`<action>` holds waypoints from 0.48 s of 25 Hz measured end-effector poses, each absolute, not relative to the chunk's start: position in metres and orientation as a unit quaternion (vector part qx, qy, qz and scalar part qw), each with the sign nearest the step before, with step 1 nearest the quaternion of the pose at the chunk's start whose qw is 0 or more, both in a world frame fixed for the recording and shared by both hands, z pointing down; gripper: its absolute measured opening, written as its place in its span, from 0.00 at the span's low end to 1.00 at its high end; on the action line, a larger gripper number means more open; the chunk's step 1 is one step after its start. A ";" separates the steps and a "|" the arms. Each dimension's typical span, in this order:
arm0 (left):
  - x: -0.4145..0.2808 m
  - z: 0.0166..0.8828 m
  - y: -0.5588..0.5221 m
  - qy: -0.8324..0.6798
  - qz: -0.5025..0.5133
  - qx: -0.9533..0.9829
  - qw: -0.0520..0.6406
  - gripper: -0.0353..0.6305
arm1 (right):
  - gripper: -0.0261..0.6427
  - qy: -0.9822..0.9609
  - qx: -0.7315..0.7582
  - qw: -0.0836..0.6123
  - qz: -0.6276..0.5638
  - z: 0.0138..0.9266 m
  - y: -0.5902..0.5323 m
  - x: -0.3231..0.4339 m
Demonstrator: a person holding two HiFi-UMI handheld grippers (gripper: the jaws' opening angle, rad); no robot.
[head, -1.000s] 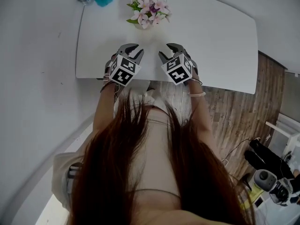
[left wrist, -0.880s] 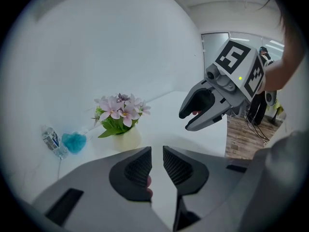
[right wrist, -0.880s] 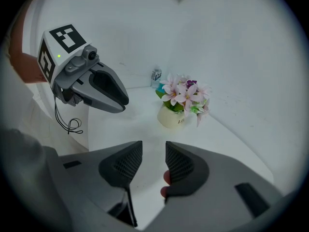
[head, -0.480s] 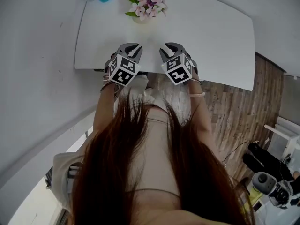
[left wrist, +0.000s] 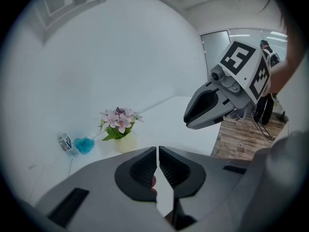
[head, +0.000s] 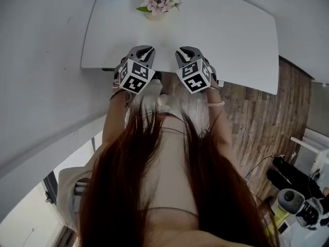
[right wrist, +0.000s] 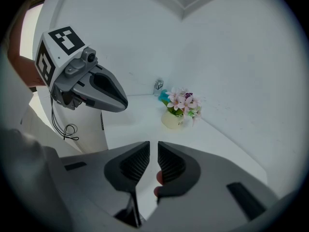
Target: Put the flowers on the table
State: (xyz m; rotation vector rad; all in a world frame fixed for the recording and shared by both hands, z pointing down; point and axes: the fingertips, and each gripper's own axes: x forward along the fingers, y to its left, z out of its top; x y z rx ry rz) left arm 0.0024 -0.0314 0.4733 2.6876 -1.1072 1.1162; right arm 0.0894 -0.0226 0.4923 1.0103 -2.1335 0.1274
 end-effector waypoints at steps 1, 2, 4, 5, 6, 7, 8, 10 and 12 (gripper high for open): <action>0.003 0.472 -0.028 -0.359 0.357 0.862 0.011 0.08 | 0.14 -0.836 0.396 0.376 0.049 0.491 -0.020 0.090; 0.003 0.470 -0.025 -0.361 0.357 0.861 0.009 0.07 | 0.13 -0.837 0.397 0.374 0.047 0.490 -0.017 0.090; 0.002 0.468 -0.019 -0.365 0.357 0.860 0.007 0.06 | 0.12 -0.839 0.397 0.369 0.045 0.488 -0.011 0.089; 0.002 0.467 -0.015 -0.367 0.357 0.859 0.006 0.06 | 0.12 -0.840 0.397 0.367 0.044 0.486 -0.008 0.088; 0.001 0.465 -0.012 -0.369 0.356 0.859 0.005 0.06 | 0.12 -0.841 0.398 0.365 0.042 0.485 -0.006 0.088; 0.001 0.463 -0.009 -0.371 0.354 0.859 0.003 0.06 | 0.11 -0.842 0.399 0.361 0.041 0.483 -0.004 0.088; 0.001 0.461 -0.007 -0.372 0.353 0.858 0.001 0.06 | 0.11 -0.843 0.400 0.358 0.040 0.481 -0.002 0.087; 0.001 0.457 -0.002 -0.376 0.350 0.858 -0.007 0.06 | 0.11 -0.845 0.404 0.349 0.040 0.479 0.002 0.086; 0.001 0.454 0.001 -0.380 0.347 0.857 -0.015 0.06 | 0.10 -0.846 0.410 0.337 0.046 0.475 0.004 0.085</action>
